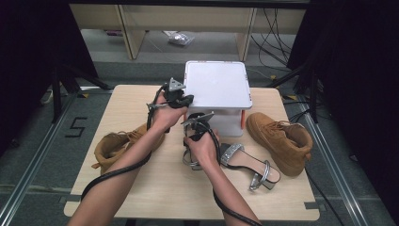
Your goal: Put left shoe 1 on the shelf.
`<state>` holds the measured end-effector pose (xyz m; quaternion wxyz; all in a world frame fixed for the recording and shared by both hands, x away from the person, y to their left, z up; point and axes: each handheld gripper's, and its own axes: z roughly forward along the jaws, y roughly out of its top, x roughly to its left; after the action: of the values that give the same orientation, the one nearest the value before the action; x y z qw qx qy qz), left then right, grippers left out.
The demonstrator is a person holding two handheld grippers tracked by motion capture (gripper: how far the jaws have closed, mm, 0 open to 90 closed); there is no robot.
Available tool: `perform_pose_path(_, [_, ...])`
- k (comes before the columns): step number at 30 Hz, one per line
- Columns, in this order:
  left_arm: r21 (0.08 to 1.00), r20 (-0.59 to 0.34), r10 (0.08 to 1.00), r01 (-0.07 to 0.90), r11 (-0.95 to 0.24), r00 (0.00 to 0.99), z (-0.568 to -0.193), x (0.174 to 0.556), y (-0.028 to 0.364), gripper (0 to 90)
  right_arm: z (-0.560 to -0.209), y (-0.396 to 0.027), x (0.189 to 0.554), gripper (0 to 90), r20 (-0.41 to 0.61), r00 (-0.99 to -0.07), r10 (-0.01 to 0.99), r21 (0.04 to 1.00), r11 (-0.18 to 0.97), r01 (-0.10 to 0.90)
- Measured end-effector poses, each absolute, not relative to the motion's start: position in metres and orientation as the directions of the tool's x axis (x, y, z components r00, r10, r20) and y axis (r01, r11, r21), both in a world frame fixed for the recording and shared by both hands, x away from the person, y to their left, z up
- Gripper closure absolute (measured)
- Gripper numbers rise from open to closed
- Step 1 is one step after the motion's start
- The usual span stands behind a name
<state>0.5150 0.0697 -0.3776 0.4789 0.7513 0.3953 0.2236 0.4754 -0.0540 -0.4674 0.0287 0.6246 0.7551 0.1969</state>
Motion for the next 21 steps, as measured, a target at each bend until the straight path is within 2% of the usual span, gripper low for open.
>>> perform_pose_path(2, [0.897,-0.045,0.809,0.38,-0.225,0.587,-0.378,0.515,0.069,89.8,-0.461,-0.053,0.473,34.8,0.197,-0.209,0.958,0.344,0.132,0.93])
perform_pose_path(4, [0.899,-0.044,0.807,0.376,-0.226,0.589,-0.378,0.515,0.07,89.8,-0.454,-0.054,0.471,36.5,0.204,-0.212,0.956,0.329,0.137,0.934])
perform_pose_path(8, [0.897,-0.043,0.807,0.379,-0.229,0.589,-0.378,0.515,0.07,89.8,-0.44,-0.062,0.464,39.2,0.212,-0.244,0.946,0.371,0.153,0.916])
perform_pose_path(9, [0.894,-0.038,0.804,0.38,-0.238,0.593,-0.377,0.515,0.07,89.8,-0.437,-0.066,0.461,41.6,0.208,-0.272,0.94,0.374,0.181,0.91])
perform_pose_path(10, [0.894,-0.038,0.804,0.38,-0.238,0.593,-0.377,0.515,0.07,89.7,-0.433,-0.066,0.458,44.1,0.226,-0.241,0.944,0.388,0.14,0.911])
perform_pose_path(11, [0.896,-0.041,0.807,0.379,-0.231,0.588,-0.377,0.515,0.07,89.8,-0.425,-0.071,0.452,53.8,0.243,-0.256,0.935,0.397,0.145,0.906])
perform_pose_path(12, [0.896,-0.044,0.808,0.38,-0.228,0.588,-0.378,0.515,0.07,89.8,-0.421,-0.075,0.449,58.7,0.24,-0.273,0.932,0.403,0.16,0.901])
perform_pose_path(13, [0.896,-0.044,0.808,0.38,-0.228,0.588,-0.378,0.515,0.07,89.8,-0.421,-0.075,0.449,58.7,0.24,-0.273,0.932,0.403,0.16,0.901])
perform_pose_path(14, [0.9,-0.055,0.81,0.381,-0.213,0.583,-0.378,0.515,0.069,89.8,-0.412,-0.084,0.443,68.2,0.237,-0.295,0.926,0.412,0.179,0.893])
perform_pose_path(19, [0.899,-0.056,0.811,0.382,-0.212,0.582,-0.378,0.515,0.069,89.8,-0.407,-0.106,0.429,83.0,0.216,-0.34,0.915,0.394,0.237,0.888])
perform_pose_path(21, [0.899,-0.057,0.812,0.383,-0.211,0.581,-0.378,0.515,0.069,89.8,-0.41,-0.112,0.426,85.5,0.196,-0.359,0.912,0.397,0.261,0.88])
